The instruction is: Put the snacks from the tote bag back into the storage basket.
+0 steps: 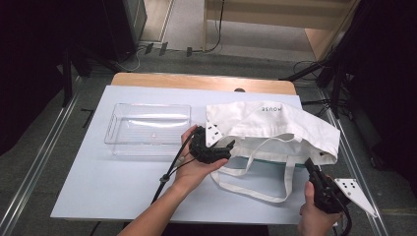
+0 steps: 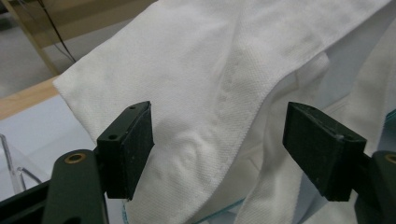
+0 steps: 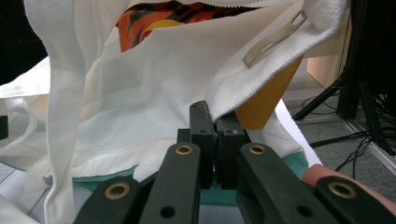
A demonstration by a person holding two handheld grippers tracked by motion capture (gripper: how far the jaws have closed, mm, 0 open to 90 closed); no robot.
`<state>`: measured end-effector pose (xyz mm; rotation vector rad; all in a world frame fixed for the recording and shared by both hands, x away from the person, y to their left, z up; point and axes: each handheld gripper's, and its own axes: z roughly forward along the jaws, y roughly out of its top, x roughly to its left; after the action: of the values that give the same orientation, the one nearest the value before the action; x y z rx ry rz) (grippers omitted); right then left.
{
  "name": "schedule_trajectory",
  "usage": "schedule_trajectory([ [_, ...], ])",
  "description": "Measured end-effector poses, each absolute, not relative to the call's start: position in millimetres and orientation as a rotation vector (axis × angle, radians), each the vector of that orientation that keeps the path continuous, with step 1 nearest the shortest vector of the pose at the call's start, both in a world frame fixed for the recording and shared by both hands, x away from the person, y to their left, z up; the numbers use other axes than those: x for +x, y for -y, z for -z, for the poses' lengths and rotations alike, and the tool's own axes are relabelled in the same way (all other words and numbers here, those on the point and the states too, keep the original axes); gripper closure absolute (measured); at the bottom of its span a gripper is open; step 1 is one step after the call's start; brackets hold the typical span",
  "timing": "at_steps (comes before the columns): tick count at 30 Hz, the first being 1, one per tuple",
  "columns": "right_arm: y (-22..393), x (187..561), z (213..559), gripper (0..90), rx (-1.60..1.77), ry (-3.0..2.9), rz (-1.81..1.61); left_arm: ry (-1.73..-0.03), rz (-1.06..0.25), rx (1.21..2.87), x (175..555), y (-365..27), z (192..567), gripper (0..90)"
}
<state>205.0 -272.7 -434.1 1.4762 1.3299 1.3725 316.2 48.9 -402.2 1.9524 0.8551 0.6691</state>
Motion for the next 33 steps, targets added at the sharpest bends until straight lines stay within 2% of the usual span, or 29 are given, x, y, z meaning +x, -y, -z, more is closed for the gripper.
schedule_trajectory([
  [2,273,205,434,89.4,1.482,-1.328,-1.375,-0.892,-0.698,1.935,319,-49,400,29.1],
  [4,273,205,434,89.4,1.479,-1.33,-1.374,-0.914,-0.683,1.912,323,-52,396,39.9],
  [6,273,205,434,89.4,1.475,-1.332,-1.376,-0.895,-0.644,1.898,328,-57,389,55.1],
  [8,273,205,435,89.4,1.47,-1.335,-1.379,-0.877,-0.617,1.89,330,-61,384,78.5],
  [10,273,205,435,89.3,1.465,-1.341,-1.376,-0.873,-0.616,1.872,333,-65,382,88.7],
  [15,274,203,434,89.3,1.446,-1.333,-1.36,-0.773,-0.459,1.814,327,-76,366,90.0],
  [22,263,188,418,89.2,1.294,-1.281,-1.3,-0.647,-0.394,1.674,303,-89,318,90.0],
  [25,260,181,408,88.8,1.232,-1.27,-1.307,-0.64,-0.343,1.623,299,-94,308,90.0],
  [28,261,181,409,87.3,1.238,-1.298,-1.322,-0.69,-0.326,1.628,306,-98,315,90.0],
  [31,264,183,418,81.4,1.305,-1.322,-1.334,-0.767,-0.302,1.648,316,-101,332,89.7],
  [33,265,185,422,69.3,1.347,-1.325,-1.335,-0.804,-0.272,1.64,319,-104,339,87.4],
])
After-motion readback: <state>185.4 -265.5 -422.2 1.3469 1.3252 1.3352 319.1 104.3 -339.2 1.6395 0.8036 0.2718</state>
